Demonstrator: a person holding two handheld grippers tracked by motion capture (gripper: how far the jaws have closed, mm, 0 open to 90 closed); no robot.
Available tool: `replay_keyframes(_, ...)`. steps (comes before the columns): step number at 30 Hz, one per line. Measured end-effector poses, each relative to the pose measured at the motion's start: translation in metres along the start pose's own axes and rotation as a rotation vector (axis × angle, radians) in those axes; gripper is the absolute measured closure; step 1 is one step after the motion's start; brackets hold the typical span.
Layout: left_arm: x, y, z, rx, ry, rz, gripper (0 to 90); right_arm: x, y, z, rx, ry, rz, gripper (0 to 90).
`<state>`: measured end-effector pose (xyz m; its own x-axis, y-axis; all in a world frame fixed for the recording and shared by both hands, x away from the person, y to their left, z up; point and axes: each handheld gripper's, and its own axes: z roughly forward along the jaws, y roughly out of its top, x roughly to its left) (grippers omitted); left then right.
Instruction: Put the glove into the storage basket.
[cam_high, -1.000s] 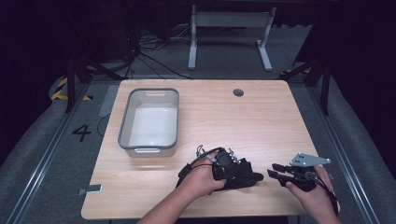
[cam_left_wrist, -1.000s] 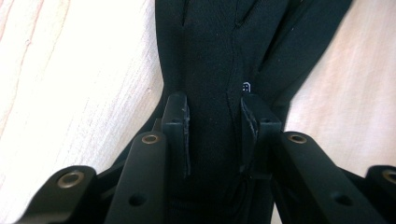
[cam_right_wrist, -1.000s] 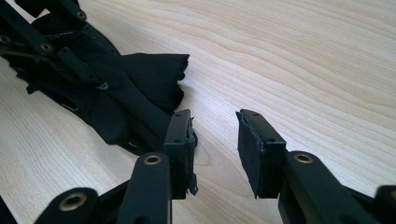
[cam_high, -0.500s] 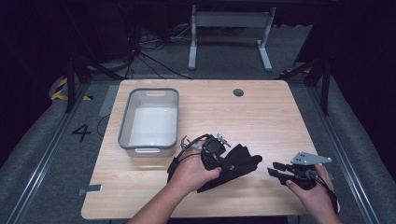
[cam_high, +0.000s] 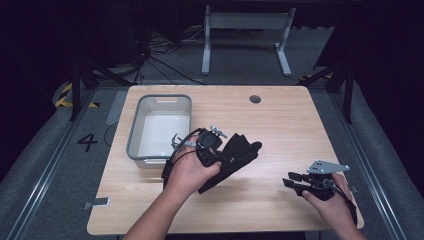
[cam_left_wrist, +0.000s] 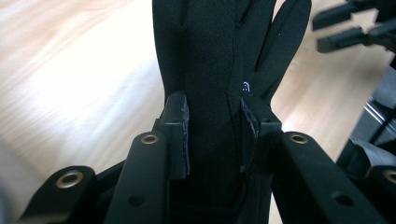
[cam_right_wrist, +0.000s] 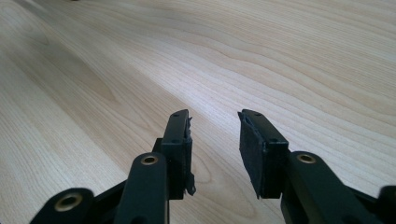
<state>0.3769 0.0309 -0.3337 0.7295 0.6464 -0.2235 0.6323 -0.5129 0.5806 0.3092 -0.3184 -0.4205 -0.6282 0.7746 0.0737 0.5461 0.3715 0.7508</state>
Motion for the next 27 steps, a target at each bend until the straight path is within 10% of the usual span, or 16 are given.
replay_keyframes(27,0.105,0.016,-0.059,-0.156,0.226,-0.311,66.6,0.003,-0.007,-0.002,0.007,-0.001,0.015,62.7)
